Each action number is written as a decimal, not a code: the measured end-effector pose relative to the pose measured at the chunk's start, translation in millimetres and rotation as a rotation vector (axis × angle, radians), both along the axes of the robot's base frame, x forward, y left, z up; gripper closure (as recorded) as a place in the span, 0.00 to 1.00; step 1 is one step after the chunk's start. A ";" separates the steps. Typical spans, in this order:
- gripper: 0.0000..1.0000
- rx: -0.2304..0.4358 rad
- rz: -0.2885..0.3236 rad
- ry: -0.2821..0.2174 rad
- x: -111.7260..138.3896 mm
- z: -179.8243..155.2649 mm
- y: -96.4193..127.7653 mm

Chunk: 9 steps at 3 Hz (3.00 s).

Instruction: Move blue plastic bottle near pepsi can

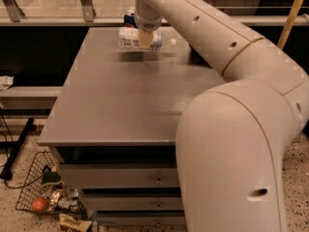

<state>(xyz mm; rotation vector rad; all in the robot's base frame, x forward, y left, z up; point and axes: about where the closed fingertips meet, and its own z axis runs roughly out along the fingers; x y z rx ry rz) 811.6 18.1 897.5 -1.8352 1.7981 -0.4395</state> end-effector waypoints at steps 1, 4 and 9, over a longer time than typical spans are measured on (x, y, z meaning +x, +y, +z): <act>1.00 0.003 -0.013 0.013 2.2 -6.0 -4.1; 0.35 -0.003 -0.010 0.026 3.2 -16.2 -2.0; 0.00 0.244 -0.163 -0.050 -25.8 61.9 -128.4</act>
Offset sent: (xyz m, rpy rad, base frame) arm 0.0020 -0.0038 -0.0055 0.0032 0.0118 -0.0121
